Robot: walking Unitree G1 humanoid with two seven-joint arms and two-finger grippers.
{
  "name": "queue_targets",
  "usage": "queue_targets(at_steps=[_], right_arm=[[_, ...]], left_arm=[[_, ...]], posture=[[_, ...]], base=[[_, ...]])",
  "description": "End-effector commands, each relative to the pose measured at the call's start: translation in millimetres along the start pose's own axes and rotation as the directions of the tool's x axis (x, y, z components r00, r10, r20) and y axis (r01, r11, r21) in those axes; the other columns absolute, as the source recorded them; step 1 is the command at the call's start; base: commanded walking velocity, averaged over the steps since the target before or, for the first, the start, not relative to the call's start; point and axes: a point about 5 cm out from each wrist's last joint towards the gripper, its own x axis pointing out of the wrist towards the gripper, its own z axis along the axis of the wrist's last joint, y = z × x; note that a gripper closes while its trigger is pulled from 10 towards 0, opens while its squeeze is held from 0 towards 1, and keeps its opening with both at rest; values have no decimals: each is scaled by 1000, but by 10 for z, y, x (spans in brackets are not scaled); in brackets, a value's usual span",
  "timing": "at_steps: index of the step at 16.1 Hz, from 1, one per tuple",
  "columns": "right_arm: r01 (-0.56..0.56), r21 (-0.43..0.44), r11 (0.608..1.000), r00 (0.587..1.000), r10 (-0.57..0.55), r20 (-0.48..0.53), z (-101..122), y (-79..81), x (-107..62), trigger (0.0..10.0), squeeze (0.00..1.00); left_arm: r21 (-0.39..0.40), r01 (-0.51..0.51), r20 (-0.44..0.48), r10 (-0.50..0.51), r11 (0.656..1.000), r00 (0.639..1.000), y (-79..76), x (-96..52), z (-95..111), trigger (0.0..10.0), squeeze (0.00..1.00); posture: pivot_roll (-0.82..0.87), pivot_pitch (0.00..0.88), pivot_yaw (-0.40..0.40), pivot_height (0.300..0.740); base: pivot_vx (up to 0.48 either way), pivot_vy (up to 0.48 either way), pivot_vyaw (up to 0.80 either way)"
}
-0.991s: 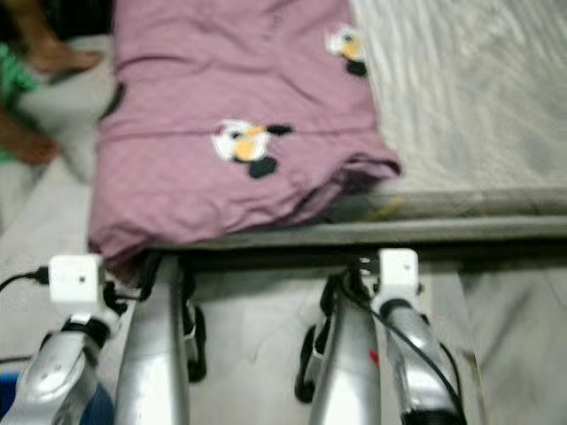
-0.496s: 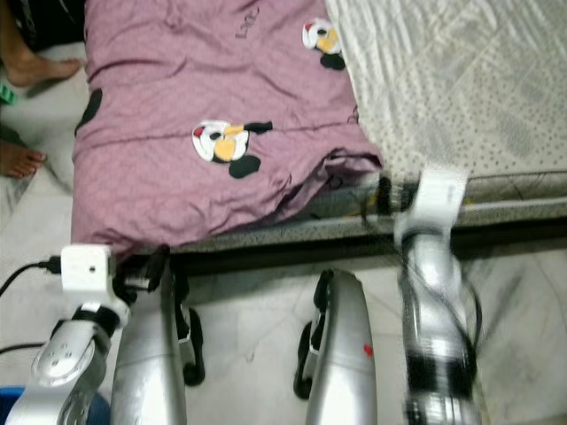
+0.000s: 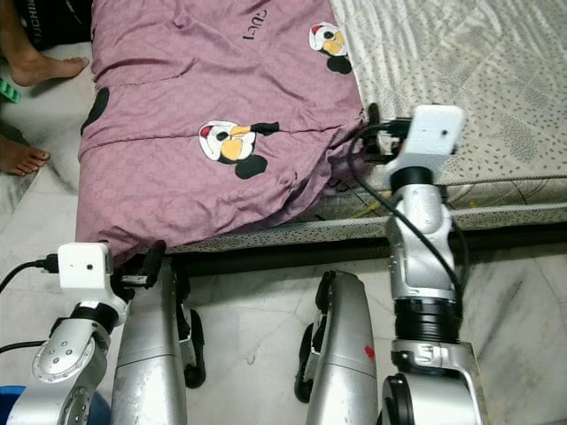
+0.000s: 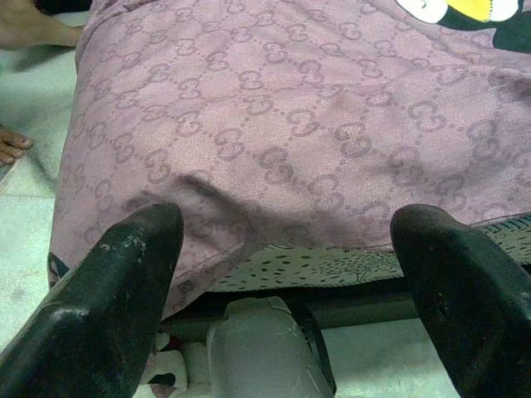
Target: Clean up the room
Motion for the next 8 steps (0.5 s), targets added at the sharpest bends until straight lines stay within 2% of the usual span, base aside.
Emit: queue_targets(at_steps=[1, 3, 4, 6, 7, 8], right_arm=[[-18, -3, 1000, 1000, 19, 18, 34, 8, 13, 10000, 0], [-36, -13, 999, 998, 36, 43, 82, 37, 38, 10000, 0], [-68, -16, 998, 990, 69, 120, 272, 133, 109, 10000, 0], [-89, -1, 996, 984, 88, 154, 371, 207, 125, 10000, 0], [-142, 31, 989, 979, 136, 150, 380, 345, 94, 10000, 0], [-219, 45, 975, 970, 213, 115, 286, 509, 19, 10000, 0]], left_arm=[[7, -14, -26, 14, 1000, 1000, 29, -26, -66, 10000, 0], [8, -13, -24, 13, 1000, 1000, 28, -22, -64, 10000, 0], [9, -10, -18, 11, 1000, 1000, 27, -6, -59, 10000, 0], [8, -9, -14, 9, 1000, 1000, 23, 6, -54, 10000, 0], [7, -9, -11, 9, 1000, 1000, 15, 16, -52, 10000, 0], [6, -7, -10, 7, 1000, 1000, 3, 20, -55, 10000, 0]], posture=[[128, 279, -31, 537], [128, 279, -31, 537], [124, 272, -27, 537], [123, 269, -27, 537], [121, 267, -28, 537], [117, 266, -30, 537]], base=[[0, 0, 0], [0, 0, 0], [0, 0, 0], [0, 0, 0], [0, 0, 0], [0, 0, 0]])
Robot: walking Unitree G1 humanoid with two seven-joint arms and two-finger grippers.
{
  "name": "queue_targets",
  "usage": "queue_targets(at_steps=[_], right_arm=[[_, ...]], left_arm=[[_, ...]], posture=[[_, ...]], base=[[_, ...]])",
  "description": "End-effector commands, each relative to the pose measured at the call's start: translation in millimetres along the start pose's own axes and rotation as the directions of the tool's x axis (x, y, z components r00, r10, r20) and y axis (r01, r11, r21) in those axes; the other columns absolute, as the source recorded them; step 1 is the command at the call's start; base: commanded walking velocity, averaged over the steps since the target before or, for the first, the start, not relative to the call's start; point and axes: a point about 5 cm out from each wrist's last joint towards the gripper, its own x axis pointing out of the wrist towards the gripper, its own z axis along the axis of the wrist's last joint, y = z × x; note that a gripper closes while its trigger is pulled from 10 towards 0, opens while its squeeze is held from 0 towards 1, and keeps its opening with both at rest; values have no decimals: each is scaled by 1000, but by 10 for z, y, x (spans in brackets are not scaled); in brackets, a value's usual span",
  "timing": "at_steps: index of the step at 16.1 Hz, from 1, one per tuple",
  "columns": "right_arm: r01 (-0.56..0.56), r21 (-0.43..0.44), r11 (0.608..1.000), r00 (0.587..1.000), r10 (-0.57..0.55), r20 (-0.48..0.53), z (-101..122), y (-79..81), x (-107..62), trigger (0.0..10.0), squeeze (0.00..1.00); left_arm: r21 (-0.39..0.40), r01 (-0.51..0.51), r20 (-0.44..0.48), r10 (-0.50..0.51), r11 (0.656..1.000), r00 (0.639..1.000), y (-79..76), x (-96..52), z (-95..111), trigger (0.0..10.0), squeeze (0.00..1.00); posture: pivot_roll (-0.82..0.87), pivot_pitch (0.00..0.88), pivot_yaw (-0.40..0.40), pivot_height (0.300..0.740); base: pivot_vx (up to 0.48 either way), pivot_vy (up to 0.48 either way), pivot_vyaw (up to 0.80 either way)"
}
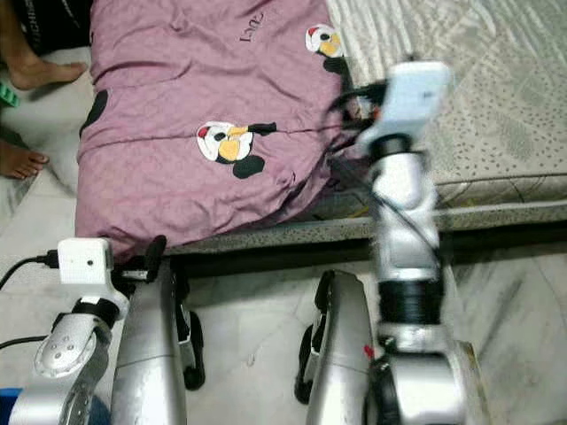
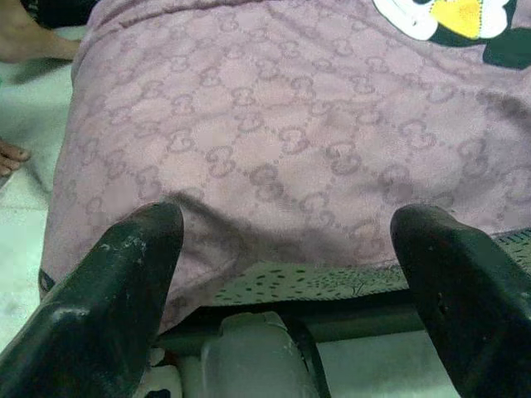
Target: Clean up the room
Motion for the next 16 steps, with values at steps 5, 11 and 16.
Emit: queue_targets(at_steps=[5, 11, 16], right_arm=[[-105, 15, 994, 899, 101, -425, -912, 213, -615, 10000, 0], [117, -116, 986, 711, -165, -683, -1320, -378, -1146, 10000, 0], [343, -261, 902, 669, -430, -606, -1174, -787, -1379, 10000, 0]], left_arm=[[3, -2, -30, 2, 1000, 1000, -9, -36, -80, 10000, 0], [-2, 14, -44, -14, 1000, 999, -26, -25, -114, 10000, 0], [8, 16, -50, -15, 1000, 999, -9, -26, -130, 10000, 0]], posture=[[119, 272, -32, 537], [108, 269, -34, 537], [105, 267, -28, 537]], base=[[0, 0, 0], [0, 0, 0], [0, 0, 0]])
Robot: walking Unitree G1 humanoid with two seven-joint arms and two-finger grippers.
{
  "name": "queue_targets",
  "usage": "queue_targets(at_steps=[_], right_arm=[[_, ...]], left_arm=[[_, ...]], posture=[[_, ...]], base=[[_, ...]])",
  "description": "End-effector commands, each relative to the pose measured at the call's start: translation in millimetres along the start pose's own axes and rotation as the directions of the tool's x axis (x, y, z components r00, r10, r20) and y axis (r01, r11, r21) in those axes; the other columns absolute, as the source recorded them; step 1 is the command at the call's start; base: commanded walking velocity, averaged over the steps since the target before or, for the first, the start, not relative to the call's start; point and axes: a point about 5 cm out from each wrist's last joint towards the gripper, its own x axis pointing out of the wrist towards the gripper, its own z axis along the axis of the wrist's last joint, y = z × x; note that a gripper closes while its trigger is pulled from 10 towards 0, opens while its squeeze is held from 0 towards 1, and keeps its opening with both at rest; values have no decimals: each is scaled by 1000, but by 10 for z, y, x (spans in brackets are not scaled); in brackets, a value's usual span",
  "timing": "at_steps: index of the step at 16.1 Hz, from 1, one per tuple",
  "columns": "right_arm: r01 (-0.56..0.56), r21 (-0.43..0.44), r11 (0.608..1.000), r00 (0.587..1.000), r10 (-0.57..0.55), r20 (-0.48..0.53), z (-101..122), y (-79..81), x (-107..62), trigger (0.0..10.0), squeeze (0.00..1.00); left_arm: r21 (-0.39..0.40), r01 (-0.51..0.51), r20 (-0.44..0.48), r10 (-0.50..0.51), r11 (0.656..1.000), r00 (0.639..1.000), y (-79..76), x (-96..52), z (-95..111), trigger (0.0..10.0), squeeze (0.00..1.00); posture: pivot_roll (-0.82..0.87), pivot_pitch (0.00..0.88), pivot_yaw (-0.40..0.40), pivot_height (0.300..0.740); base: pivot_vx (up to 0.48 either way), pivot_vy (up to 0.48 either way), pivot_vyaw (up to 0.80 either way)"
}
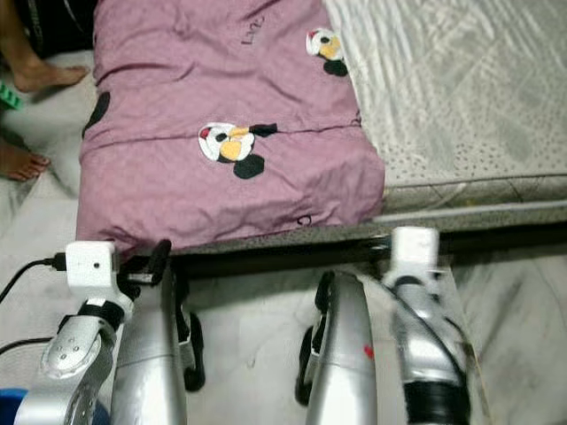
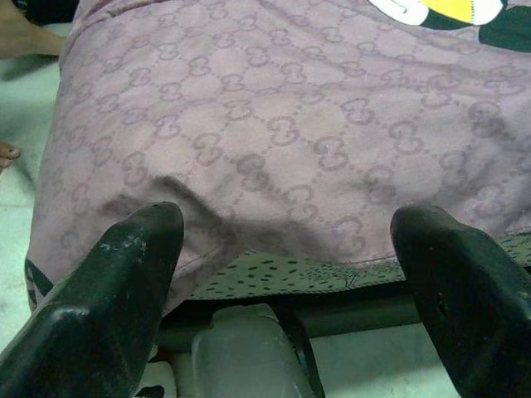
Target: Clean up the room
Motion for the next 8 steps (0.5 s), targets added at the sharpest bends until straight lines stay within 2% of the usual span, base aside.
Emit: queue_targets(at_steps=[1, 2, 4, 8], right_arm=[[26, 32, 999, 997, -29, 78, 136, -42, -12, 10000, 0], [-9, 119, 993, 972, -19, 233, 442, -20, 5, 10000, 0], [-101, 157, 982, 936, 40, 349, 769, 76, 32, 10000, 0], [-125, 169, 978, 931, 57, 360, 815, 102, 38, 10000, 0]], left_arm=[[9, 1, -37, -1, 1000, 999, 22, -28, -84, 10000, 0], [11, 5, -38, -5, 1000, 999, 23, -17, -86, 10000, 0], [15, 10, -37, -9, 1000, 999, 23, -2, -82, 10000, 0], [15, 9, -36, -9, 1000, 999, 23, 1, -82, 10000, 0]], posture=[[101, 266, -25, 537], [100, 264, -20, 537], [104, 261, -17, 537], [103, 260, -17, 537]], base=[[0, 0, 0], [0, 0, 0], [0, 0, 0], [0, 0, 0]])
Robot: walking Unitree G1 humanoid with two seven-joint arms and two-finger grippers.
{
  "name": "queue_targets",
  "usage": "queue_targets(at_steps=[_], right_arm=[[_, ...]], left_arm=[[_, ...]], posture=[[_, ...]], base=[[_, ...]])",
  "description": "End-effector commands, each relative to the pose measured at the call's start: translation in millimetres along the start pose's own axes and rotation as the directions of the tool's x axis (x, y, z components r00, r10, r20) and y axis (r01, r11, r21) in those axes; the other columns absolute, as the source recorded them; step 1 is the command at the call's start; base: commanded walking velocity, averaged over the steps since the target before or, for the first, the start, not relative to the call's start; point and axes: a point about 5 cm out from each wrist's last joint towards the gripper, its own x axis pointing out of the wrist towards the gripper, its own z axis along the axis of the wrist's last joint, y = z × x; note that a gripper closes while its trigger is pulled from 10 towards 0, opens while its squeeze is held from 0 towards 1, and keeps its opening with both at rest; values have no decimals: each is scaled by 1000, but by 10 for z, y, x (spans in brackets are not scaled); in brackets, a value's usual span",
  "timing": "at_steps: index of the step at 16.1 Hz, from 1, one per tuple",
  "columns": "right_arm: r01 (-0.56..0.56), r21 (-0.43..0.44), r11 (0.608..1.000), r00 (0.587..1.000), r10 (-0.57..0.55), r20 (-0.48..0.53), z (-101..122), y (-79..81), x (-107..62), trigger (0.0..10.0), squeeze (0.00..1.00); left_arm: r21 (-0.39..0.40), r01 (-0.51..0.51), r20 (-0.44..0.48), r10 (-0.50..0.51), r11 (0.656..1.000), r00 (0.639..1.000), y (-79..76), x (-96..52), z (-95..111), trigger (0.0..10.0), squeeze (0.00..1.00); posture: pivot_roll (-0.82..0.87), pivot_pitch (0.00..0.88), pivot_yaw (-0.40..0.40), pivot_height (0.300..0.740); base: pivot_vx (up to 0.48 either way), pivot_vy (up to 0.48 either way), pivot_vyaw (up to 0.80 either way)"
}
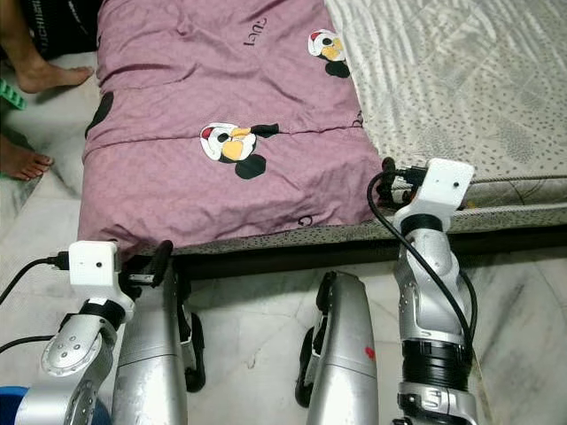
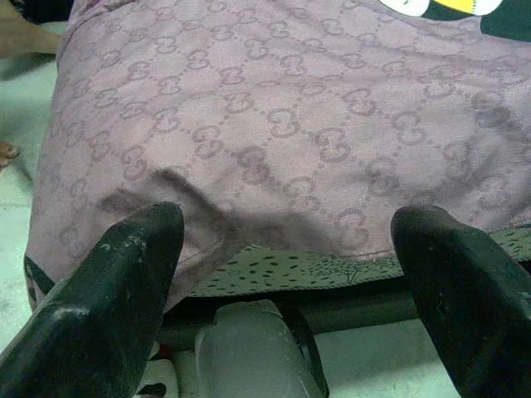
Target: Clean up the room
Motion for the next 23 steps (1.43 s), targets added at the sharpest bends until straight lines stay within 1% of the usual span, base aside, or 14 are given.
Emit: queue_targets(at_steps=[1, 12, 13, 14, 15, 17, 19, 21, 22, 23], right_arm=[[18, 6, 1000, 1000, -18, -20, -50, -46, -31, 10000, 0], [18, 6, 1000, 1000, -18, -20, -50, -46, -31, 10000, 0], [-6, 40, 999, 1000, 6, -11, -29, -10, -11, 10000, 0], [-340, 119, 933, 915, 357, -187, -467, 629, 13, 10000, 0], [-396, 125, 910, 883, 414, -220, -537, 710, -24, 10000, 0], [-444, 101, 890, 858, 455, -237, -561, 738, -56, 10000, 0], [-510, 74, 857, 826, 512, -235, -559, 798, -34, 10000, 0], [-538, 63, 841, 815, 537, -219, -543, 885, 44, 10000, 0], [-535, 66, 842, 817, 536, -213, -528, 936, 60, 9961, 0], [-535, 67, 842, 817, 536, -212, -525, 951, 62, 5255, 0]], left_arm=[[6, -9, -26, 9, 1000, 1000, 19, -24, -61, 10000, 0], [6, -9, -26, 9, 1000, 1000, 19, -24, -61, 10000, 0], [6, -9, -25, 9, 1000, 1000, 20, -21, -61, 10000, 0], [-21, 21, -33, -22, 1000, 999, -11, -42, -27, 10000, 0], [-25, 27, -35, -28, 999, 999, -15, -45, -22, 10000, 0], [-27, 34, -39, -35, 999, 999, -18, -43, -24, 10000, 0], [-29, 42, -44, -43, 999, 998, -17, -36, -28, 10000, 0], [-29, 48, -50, -49, 998, 998, -20, -31, -28, 10000, 0], [-28, 48, -52, -49, 998, 997, -21, -34, -30, 10000, 0], [-28, 48, -53, -49, 998, 997, -21, -35, -31, 10000, 0]], posture=[[103, 260, -17, 537], [103, 260, -17, 537], [103, 260, -17, 537], [128, 283, -11, 537], [124, 287, -7, 537], [122, 289, -4, 537], [120, 288, -3, 537], [126, 287, -4, 537], [126, 287, -4, 537], [126, 287, -4, 537]], base=[[0, 0, 0], [0, 0, 0], [0, 0, 0], [0, 0, 0], [0, 0, 0], [0, 0, 0], [0, 0, 0], [0, 0, 0], [0, 0, 0], [0, 0, 0]])
